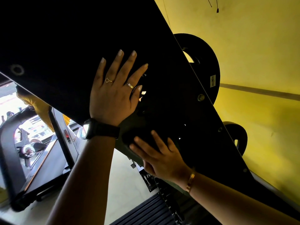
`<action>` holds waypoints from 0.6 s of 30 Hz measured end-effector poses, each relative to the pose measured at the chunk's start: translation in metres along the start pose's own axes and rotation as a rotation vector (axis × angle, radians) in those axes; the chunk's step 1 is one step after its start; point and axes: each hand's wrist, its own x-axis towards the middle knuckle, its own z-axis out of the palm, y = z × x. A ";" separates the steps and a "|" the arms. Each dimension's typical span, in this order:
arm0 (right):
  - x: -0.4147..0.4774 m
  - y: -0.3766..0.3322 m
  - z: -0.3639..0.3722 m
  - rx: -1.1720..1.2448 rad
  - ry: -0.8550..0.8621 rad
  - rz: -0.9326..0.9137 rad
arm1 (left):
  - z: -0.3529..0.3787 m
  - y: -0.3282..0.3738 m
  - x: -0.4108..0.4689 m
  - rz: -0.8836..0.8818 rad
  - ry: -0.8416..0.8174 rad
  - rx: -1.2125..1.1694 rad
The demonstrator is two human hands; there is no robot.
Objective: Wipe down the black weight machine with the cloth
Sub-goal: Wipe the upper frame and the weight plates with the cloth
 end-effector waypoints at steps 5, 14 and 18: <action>-0.053 0.036 0.020 -0.233 0.049 -0.111 | 0.002 -0.002 0.000 -0.002 -0.001 0.009; -0.019 0.046 0.006 -0.073 0.058 0.277 | 0.004 -0.001 0.000 -0.098 0.024 0.031; 0.032 0.060 -0.010 -0.026 0.109 0.359 | 0.002 0.000 0.000 -0.121 0.015 0.001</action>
